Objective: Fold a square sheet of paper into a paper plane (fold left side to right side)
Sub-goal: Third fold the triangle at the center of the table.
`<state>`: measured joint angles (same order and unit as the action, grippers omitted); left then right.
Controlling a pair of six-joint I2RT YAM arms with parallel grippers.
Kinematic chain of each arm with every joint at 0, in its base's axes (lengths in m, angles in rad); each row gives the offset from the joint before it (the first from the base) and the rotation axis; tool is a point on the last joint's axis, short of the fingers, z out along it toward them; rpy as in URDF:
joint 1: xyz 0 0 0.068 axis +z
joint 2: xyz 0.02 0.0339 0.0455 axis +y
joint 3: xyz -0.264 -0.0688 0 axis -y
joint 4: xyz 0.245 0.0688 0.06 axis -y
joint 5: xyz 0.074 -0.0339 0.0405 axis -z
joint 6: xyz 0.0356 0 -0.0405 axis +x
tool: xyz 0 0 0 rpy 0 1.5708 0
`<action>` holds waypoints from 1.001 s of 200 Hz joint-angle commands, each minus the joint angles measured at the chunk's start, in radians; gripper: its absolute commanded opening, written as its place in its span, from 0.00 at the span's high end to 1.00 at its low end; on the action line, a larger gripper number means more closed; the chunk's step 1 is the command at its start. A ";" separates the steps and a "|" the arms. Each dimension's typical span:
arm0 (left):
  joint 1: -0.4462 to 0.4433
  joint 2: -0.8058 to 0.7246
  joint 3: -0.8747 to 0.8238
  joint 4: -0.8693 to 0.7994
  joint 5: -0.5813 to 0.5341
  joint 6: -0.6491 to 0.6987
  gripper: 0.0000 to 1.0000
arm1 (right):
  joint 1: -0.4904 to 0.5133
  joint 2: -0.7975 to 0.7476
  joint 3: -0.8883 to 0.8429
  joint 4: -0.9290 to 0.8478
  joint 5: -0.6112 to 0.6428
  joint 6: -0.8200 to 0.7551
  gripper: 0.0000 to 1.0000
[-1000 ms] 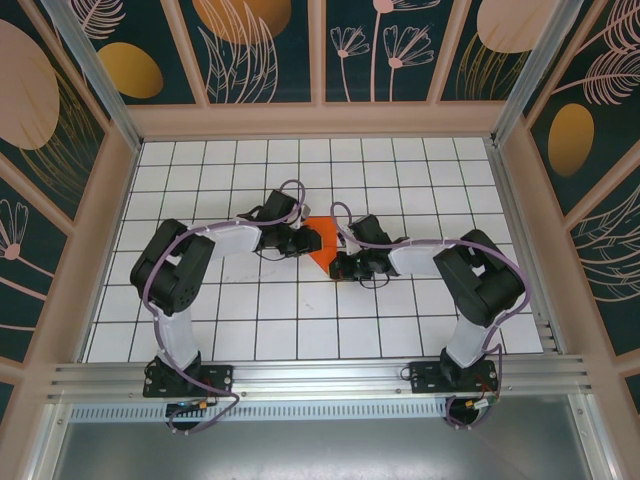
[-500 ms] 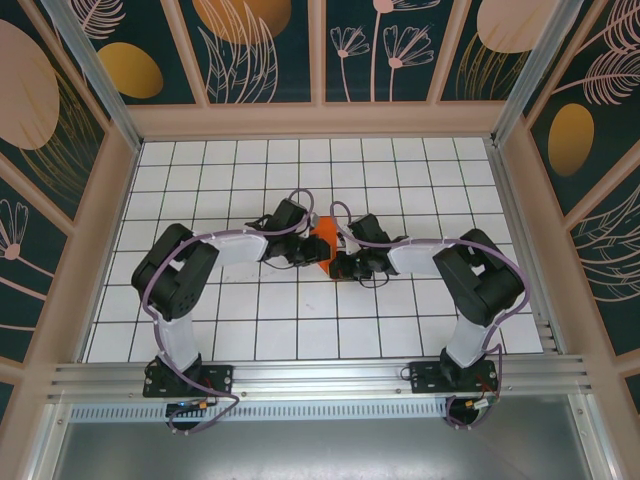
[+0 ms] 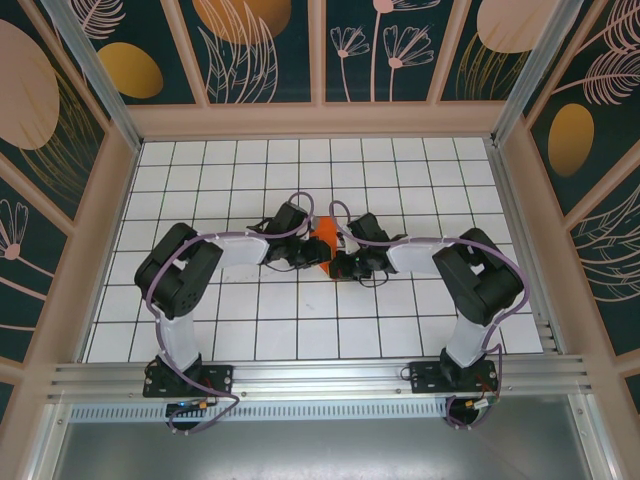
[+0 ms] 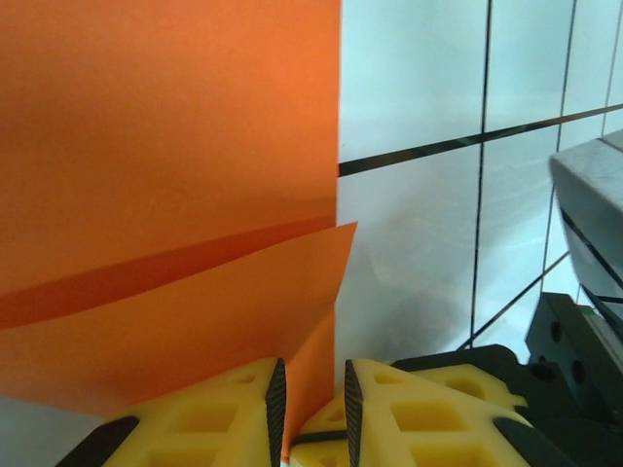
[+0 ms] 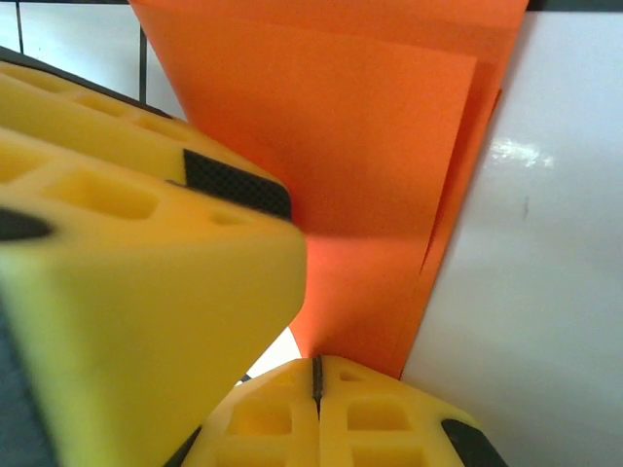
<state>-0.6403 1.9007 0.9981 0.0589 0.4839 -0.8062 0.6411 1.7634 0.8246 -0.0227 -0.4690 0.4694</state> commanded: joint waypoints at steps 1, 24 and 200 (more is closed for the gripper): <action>-0.011 0.029 -0.019 -0.006 -0.032 -0.005 0.74 | 0.009 0.071 -0.041 -0.179 0.105 -0.023 1.00; -0.010 0.035 -0.020 -0.008 -0.047 0.000 0.74 | 0.009 0.074 -0.039 -0.184 0.107 -0.025 1.00; 0.080 0.040 -0.006 -0.068 -0.125 0.077 0.72 | 0.010 0.075 -0.033 -0.214 0.131 -0.032 1.00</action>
<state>-0.6090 1.9194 1.0012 0.0525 0.4683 -0.7792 0.6434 1.7645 0.8314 -0.0364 -0.4614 0.4511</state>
